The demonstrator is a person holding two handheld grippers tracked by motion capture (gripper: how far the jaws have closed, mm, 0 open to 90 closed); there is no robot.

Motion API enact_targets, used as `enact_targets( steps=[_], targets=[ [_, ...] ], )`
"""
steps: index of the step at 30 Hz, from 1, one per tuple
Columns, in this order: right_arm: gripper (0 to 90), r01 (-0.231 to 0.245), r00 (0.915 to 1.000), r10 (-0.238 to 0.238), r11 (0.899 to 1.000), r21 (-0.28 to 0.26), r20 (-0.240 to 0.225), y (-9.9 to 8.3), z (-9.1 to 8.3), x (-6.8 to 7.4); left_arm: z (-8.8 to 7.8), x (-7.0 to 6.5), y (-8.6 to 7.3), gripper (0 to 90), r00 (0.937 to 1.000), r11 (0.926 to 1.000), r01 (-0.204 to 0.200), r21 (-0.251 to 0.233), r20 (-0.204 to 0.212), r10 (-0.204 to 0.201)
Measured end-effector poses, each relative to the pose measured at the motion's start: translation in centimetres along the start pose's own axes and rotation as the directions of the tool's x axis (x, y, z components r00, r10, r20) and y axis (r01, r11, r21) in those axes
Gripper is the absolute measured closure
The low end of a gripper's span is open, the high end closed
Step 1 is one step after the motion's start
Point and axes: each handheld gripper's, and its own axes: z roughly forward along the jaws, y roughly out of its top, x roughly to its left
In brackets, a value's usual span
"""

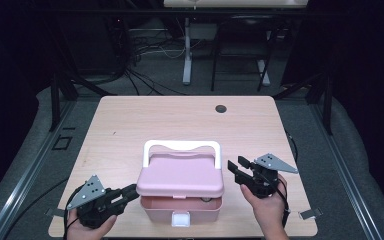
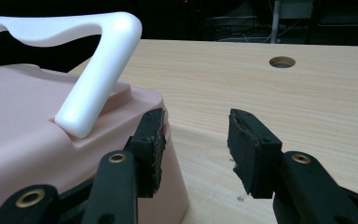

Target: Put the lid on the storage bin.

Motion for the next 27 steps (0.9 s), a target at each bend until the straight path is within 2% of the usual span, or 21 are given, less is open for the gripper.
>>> enact_targets(
  steps=[27],
  targets=[
    [55.3,0.001,1.0000,-0.001,1.000,0.008,0.001,-0.22,0.15,-0.06,0.26,-0.05,-0.82,78.1,1.0000,0.9999,0.000,0.014,0.004,0.000]
  ],
)
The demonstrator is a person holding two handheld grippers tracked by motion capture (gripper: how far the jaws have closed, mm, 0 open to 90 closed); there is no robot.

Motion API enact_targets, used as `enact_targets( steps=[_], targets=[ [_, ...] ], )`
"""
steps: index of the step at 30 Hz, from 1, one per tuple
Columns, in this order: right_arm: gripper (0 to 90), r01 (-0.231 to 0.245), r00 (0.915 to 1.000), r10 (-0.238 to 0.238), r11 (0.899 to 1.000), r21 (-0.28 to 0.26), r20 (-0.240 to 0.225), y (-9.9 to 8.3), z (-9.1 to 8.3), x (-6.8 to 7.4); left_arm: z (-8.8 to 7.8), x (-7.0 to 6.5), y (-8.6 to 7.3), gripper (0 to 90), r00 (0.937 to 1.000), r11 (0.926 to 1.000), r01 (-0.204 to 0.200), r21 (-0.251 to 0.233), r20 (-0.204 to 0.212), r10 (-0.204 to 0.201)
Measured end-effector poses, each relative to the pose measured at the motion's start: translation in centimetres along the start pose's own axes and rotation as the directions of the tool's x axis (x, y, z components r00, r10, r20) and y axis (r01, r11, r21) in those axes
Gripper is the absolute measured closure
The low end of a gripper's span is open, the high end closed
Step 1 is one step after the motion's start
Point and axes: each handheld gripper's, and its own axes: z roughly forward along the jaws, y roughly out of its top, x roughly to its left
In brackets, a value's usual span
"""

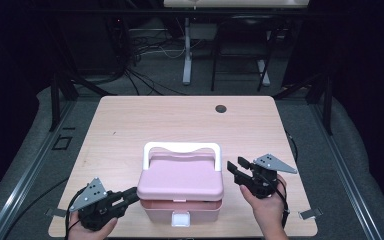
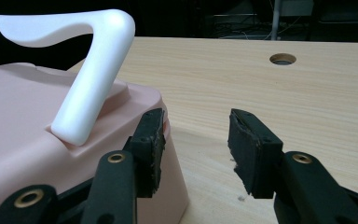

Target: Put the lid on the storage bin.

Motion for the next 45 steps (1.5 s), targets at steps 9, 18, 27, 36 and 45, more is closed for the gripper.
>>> enact_targets(
  steps=[9,18,27,36,45],
  targets=[
    [55.0,0.000,1.0000,0.000,1.000,-0.002,0.001,0.0,0.0,0.0,0.3,0.0,-0.6,78.1,1.0000,0.9998,0.002,0.017,0.001,-0.002],
    [54.8,-0.006,1.0000,0.006,1.000,0.004,0.002,-0.2,0.1,-0.1,0.5,0.2,-0.9,78.0,1.0000,0.9996,0.000,0.029,-0.004,0.000],
    [54.7,-0.015,0.9999,0.015,1.000,-0.002,0.003,-0.1,-0.1,-0.3,0.3,0.2,-1.2,78.0,1.0000,0.9991,0.004,0.041,-0.007,-0.004],
    [54.6,-0.017,0.9999,0.017,1.000,-0.009,0.002,-0.1,-0.1,-0.3,0.0,0.2,-1.6,78.1,0.9998,0.9990,0.013,0.043,-0.018,-0.013],
    [54.5,-0.013,0.9999,0.013,1.000,-0.005,0.004,-0.1,0.0,-0.3,0.0,0.6,-1.7,78.2,0.9996,0.9989,0.024,0.040,-0.016,-0.024]
  ],
)
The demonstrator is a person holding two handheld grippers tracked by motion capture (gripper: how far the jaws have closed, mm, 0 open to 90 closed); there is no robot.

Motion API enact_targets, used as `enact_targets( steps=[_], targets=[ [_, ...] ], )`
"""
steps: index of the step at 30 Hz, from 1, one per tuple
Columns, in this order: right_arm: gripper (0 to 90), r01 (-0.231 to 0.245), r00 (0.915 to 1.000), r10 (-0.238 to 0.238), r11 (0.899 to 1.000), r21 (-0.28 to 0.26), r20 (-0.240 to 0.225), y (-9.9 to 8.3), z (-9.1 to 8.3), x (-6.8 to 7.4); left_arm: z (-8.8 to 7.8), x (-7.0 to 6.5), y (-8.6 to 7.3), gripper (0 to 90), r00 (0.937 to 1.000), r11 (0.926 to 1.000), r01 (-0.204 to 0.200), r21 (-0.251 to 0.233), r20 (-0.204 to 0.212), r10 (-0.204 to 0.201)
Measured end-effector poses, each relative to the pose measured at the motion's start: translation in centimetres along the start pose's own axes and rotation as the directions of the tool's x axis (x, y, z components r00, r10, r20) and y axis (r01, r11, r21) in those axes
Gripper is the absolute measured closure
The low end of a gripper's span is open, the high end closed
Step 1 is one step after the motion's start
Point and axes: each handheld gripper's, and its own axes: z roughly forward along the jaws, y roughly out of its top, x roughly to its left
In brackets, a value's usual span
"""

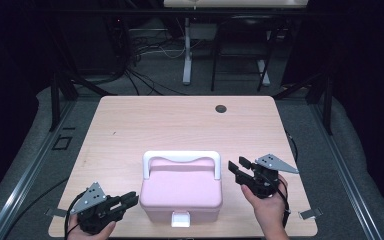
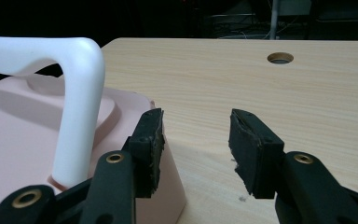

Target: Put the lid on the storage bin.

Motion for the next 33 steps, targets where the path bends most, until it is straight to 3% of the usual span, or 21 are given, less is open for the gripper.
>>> enact_targets(
  steps=[10,33],
  targets=[
    [54.5,-0.009,1.0000,0.009,1.000,0.001,0.003,-0.1,0.0,-0.2,0.1,0.4,0.1,77.3,0.9999,0.9998,0.015,-0.008,-0.007,-0.015],
    [53.6,-0.015,0.9999,0.015,1.000,0.001,0.005,-0.3,0.2,-0.7,0.6,1.8,0.3,65.8,0.9978,0.9991,0.042,-0.005,-0.051,-0.042]
  ],
)
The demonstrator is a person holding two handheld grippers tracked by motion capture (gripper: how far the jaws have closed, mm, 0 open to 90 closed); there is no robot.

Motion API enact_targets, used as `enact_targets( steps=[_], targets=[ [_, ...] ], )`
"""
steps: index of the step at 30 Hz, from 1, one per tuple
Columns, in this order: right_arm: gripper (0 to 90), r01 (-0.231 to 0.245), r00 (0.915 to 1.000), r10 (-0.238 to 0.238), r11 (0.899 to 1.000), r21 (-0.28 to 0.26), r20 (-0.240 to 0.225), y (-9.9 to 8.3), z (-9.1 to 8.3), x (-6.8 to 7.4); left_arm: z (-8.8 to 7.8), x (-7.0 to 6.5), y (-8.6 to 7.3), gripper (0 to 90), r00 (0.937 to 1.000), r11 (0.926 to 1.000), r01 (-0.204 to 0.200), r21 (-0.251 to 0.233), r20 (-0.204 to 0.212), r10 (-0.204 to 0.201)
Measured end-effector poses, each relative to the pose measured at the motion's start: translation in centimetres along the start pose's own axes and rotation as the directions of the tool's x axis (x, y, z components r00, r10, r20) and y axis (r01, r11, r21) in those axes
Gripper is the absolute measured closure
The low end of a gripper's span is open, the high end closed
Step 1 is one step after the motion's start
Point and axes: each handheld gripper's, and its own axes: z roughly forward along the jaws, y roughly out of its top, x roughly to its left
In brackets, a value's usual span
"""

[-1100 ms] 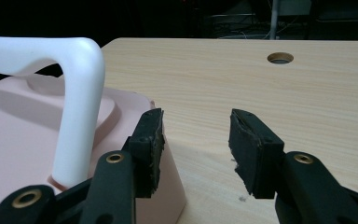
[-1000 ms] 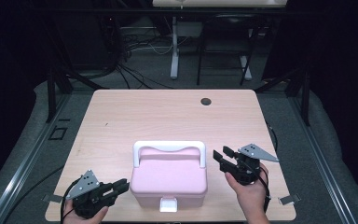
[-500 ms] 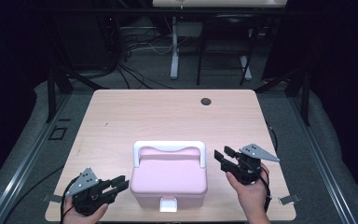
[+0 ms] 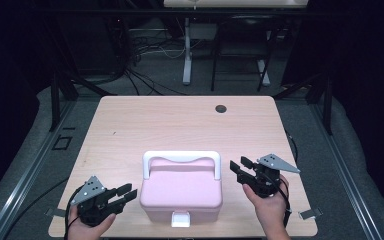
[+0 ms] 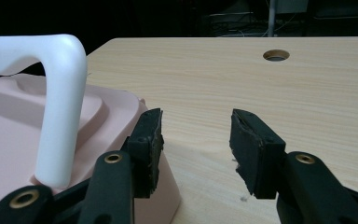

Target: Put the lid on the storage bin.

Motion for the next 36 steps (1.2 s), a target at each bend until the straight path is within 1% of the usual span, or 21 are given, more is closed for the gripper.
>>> enact_targets(
  steps=[2,7,9,10,13,16,17,19,22,23,27,28,29,31,33,35,36],
  targets=[
    [53.4,-0.003,1.0000,0.003,1.000,0.002,-0.002,0.0,0.0,0.0,0.2,0.1,0.0,63.9,1.0000,0.9999,0.006,-0.012,-0.003,-0.006],
    [53.1,-0.003,1.0000,0.003,1.000,0.003,-0.002,-0.1,0.0,-0.1,0.4,0.3,0.3,61.5,0.9997,0.9996,0.024,-0.013,-0.007,-0.024],
    [53.0,-0.005,1.0000,0.005,1.000,0.003,-0.001,-0.1,0.0,-0.1,0.4,0.3,0.5,60.6,0.9998,0.9997,0.021,-0.010,-0.007,-0.021],
    [53.0,-0.004,1.0000,0.004,1.000,0.004,0.000,-0.1,0.0,-0.1,0.5,0.4,0.6,60.4,0.9998,0.9996,0.019,-0.019,-0.004,-0.019],
    [52.9,-0.002,1.0000,0.002,1.000,0.003,0.000,-0.1,0.0,-0.1,0.7,0.4,0.8,59.9,0.9996,0.9995,0.026,-0.018,-0.007,-0.026],
    [52.8,-0.003,1.0000,0.003,1.000,0.007,0.001,-0.1,0.0,-0.1,0.9,0.7,1.1,59.8,0.9998,0.9997,0.016,-0.017,-0.006,-0.016],
    [52.8,0.000,1.0000,0.000,1.000,0.007,0.002,-0.1,0.0,-0.1,0.9,0.7,1.2,59.9,0.9998,0.9998,0.018,-0.010,-0.010,-0.019],
    [52.6,-0.003,1.0000,0.003,1.000,0.001,0.000,-0.1,0.0,-0.1,1.1,0.7,1.3,59.8,0.9996,0.9995,0.025,-0.019,-0.010,-0.025],
    [52.5,-0.011,0.9999,0.011,1.000,-0.001,0.001,-0.1,-0.1,-0.3,1.3,1.2,2.0,59.8,0.9996,0.9994,0.024,-0.026,-0.012,-0.024],
    [52.4,-0.012,0.9999,0.012,1.000,-0.001,0.002,-0.1,-0.1,-0.3,1.4,1.3,2.1,59.8,0.9993,0.9991,0.032,-0.029,-0.016,-0.032],
    [52.2,-0.015,0.9999,0.015,1.000,0.000,0.006,-0.2,-0.1,-0.6,1.6,1.7,2.8,59.8,0.9994,0.9992,0.023,-0.032,-0.025,-0.024],
    [52.2,-0.016,0.9999,0.016,1.000,0.001,0.005,-0.2,-0.2,-0.6,1.7,1.8,2.8,59.8,0.9993,0.9990,0.026,-0.036,-0.026,-0.027],
    [52.1,-0.017,0.9998,0.017,1.000,-0.004,0.004,-0.2,-0.2,-0.6,1.7,1.9,2.9,59.8,0.9994,0.9994,0.024,-0.026,-0.025,-0.025],
    [52.1,-0.019,0.9998,0.019,1.000,-0.001,0.003,-0.1,-0.2,-0.6,2.0,2.1,3.0,59.8,0.9989,0.9990,0.036,-0.027,-0.030,-0.036],
    [52.0,-0.020,0.9998,0.020,1.000,-0.004,0.004,-0.1,-0.2,-0.6,2.3,2.3,3.1,59.9,0.9989,0.9991,0.032,-0.028,-0.032,-0.033],
    [51.9,-0.020,0.9998,0.020,1.000,-0.005,0.003,-0.1,-0.2,-0.5,2.5,2.5,3.1,59.8,0.9986,0.9988,0.039,-0.029,-0.034,-0.040],
    [51.9,-0.019,0.9998,0.019,1.000,-0.005,0.003,-0.1,-0.2,-0.5,2.6,2.6,3.2,59.8,0.9986,0.9990,0.038,-0.021,-0.036,-0.039]
  ],
)
